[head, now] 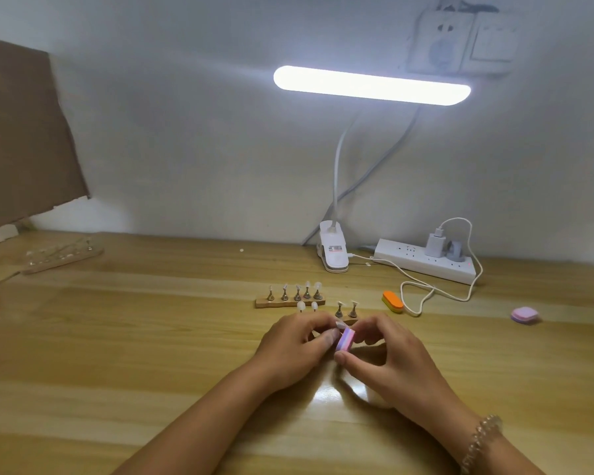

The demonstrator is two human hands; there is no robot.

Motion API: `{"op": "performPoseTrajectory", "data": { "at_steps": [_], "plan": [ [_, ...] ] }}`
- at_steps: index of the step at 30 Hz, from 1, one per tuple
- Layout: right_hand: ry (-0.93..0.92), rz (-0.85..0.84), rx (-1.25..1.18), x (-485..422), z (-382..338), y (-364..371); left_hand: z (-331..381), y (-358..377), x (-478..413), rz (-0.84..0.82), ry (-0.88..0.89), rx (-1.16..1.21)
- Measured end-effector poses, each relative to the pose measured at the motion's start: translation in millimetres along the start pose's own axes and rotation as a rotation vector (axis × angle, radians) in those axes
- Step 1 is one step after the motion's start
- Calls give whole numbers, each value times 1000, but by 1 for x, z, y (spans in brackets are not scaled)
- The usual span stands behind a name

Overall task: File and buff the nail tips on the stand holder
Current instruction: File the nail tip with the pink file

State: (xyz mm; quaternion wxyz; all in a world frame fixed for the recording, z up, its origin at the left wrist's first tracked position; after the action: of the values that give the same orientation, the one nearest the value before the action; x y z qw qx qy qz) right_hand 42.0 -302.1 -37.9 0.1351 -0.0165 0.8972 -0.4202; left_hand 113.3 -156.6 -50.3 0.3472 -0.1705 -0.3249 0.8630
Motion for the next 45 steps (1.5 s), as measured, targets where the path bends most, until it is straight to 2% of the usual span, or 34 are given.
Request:
{"op": "performPoseTrajectory", "data": {
  "at_steps": [5, 7, 10, 19, 24, 28, 32, 35, 39, 42, 45],
  "plan": [
    [-18, 51, -28, 0, -1, 0, 0, -1, 0, 32, -25, -1],
    [-54, 29, 57, 1, -4, 3, 2, -1, 1, 26, -14, 7],
    [-124, 102, 208, 1, -8, 2, 5, -1, 2, 25, 5, -23],
    [-159, 218, 191, 4, -11, -5, 3, 1, 1, 7, -10, -75],
    [-104, 206, 178, -2, -5, -10, 2, 0, 0, 4, 4, -68],
    [-165, 133, 202, 1, -10, -2, 0, 1, 0, -22, -17, -91],
    [-67, 191, 124, -2, -3, -11, 0, 2, 0, -35, -28, -119],
    [-117, 112, 142, -1, -6, -4, 0, 2, 0, -32, -31, -120],
    [-36, 166, 81, -3, -1, -10, -2, 3, 1, -32, -40, -149],
    [-82, 86, 100, -2, -4, -3, -2, 3, 1, -26, -38, -131],
    [41, 203, -29, -2, 11, -14, 1, 2, 2, -3, -21, -79]
  ]
}}
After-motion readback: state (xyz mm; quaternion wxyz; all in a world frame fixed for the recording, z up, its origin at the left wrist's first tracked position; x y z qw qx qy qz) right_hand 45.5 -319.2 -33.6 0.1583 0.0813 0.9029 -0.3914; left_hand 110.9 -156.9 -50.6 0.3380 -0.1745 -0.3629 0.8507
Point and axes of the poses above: each hand's wrist, its own x-axis away from the middle knuckle, its own y-axis out of the palm, z = x × y, the point moved 5 cm from there along -x, towards the middle knuckle, and after that the axes turned 15 degrees about -z, right-handed, at the moved point
